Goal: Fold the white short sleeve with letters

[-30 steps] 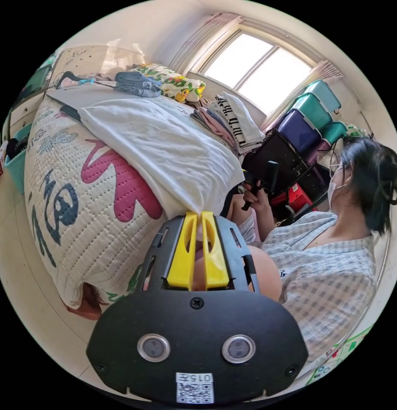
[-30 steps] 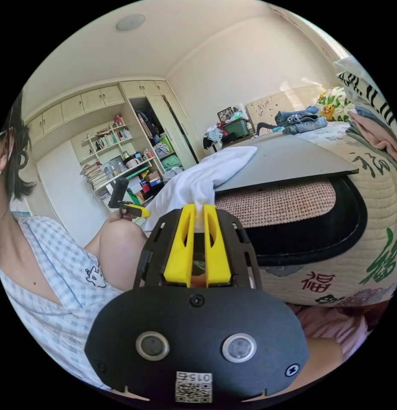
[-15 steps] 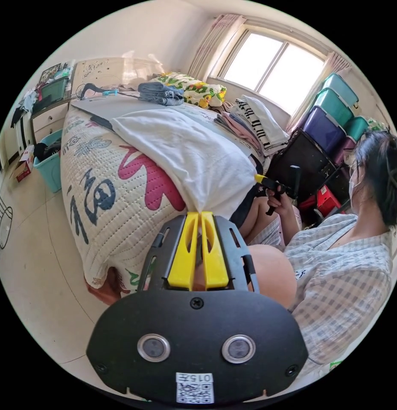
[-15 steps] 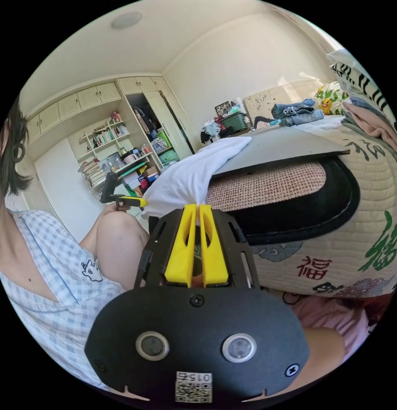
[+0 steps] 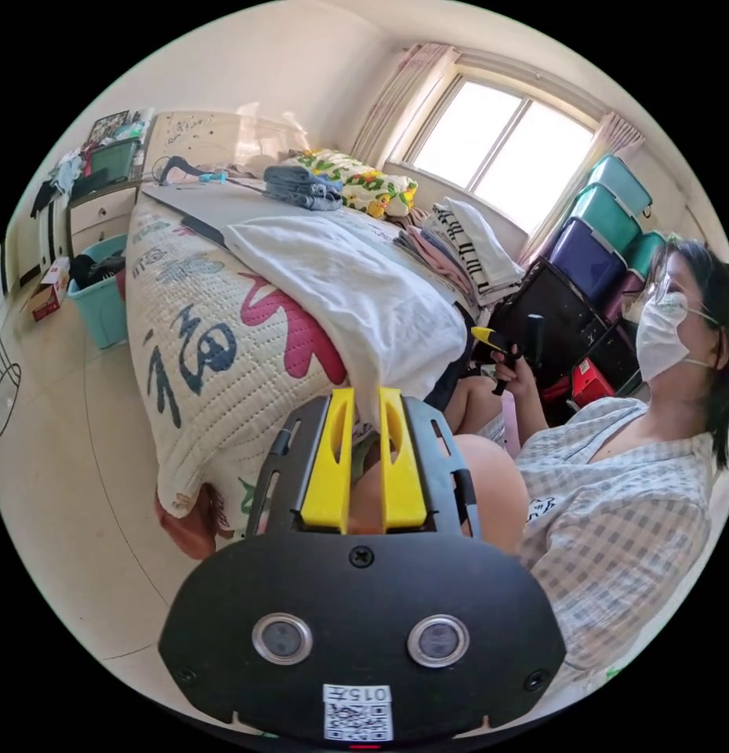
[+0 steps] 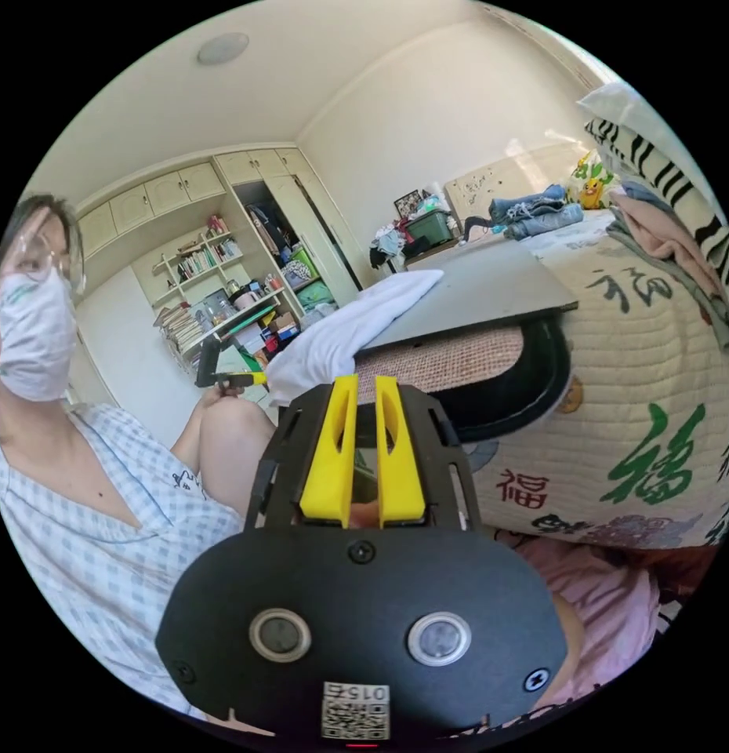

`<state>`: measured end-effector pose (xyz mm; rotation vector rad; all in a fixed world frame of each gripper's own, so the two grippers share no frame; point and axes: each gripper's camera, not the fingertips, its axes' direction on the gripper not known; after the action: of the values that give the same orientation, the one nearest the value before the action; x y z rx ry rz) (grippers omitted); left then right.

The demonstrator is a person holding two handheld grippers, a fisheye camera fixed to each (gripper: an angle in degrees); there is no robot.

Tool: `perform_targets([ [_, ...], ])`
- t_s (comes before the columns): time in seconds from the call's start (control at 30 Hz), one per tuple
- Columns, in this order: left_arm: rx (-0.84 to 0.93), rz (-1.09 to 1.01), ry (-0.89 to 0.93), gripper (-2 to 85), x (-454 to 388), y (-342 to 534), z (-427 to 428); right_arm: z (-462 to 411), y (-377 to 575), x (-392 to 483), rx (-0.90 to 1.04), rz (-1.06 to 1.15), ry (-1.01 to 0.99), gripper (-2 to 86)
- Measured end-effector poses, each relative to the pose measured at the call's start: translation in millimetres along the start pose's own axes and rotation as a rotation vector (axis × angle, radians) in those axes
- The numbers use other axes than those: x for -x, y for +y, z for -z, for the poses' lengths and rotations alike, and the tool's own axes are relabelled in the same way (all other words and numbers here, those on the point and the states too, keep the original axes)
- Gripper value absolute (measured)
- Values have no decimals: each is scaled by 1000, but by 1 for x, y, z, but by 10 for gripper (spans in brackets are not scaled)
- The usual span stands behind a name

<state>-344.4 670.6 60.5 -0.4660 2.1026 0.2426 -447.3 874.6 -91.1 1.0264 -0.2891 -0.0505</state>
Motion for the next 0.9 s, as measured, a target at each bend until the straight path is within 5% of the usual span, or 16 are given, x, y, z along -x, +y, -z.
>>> perform_targets([
  [0.13, -113, 26, -22, 77, 3, -3, 11, -6, -28, 32, -10, 91, -8, 69],
  [0.27, -7, -10, -22, 64, 7, -13, -25, -69, -48, 71, 231, 165, -61, 81],
  [0.43, 54, -34, -38, 15, 19, -11, -30, -77, -54, 88, 269, 140, -12, 29],
  [0.63, -282, 12, 81, 52, 79, -54, 34, -31, -115, 83, 62, 31, -148, 51],
  [0.73, -159, 147, 55, 95, 143, -105, 1, -47, -164, 78, 34, -69, -141, 83],
  [0.9, 7, 299, 134, 148, 224, -161, -69, -140, -240, 70, 259, -220, -137, 124],
])
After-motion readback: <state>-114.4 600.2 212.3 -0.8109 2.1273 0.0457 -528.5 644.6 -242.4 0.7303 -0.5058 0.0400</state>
